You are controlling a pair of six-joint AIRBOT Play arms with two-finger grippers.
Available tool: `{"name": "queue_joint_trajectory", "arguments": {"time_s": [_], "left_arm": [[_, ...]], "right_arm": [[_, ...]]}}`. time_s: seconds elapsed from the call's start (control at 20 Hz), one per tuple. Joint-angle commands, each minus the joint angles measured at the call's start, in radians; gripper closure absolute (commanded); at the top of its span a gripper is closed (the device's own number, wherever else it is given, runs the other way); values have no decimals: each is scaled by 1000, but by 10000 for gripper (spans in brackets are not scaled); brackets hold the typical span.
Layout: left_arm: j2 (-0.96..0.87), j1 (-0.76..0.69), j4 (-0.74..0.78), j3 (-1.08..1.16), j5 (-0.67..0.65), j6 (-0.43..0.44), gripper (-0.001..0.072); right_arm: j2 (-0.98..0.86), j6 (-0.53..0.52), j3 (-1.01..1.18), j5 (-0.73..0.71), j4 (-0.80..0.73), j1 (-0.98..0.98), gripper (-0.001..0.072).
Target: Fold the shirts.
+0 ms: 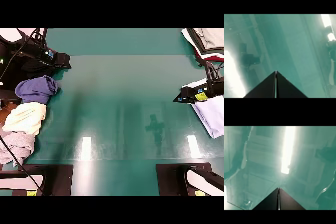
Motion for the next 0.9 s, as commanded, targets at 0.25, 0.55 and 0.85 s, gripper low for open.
{"name": "queue_joint_trajectory", "arguments": {"time_s": [0.25,0.55,0.85], "left_arm": [[1,0,0,0,0,0,685],[1,0,-1,0,0,0,684],[-5,0,140,-1,117,-6,98]], "right_arm": [[0,0,1,-3,1,2,687],[0,0,1,-3,1,2,687],[0,0,1,-3,1,2,687]]}}
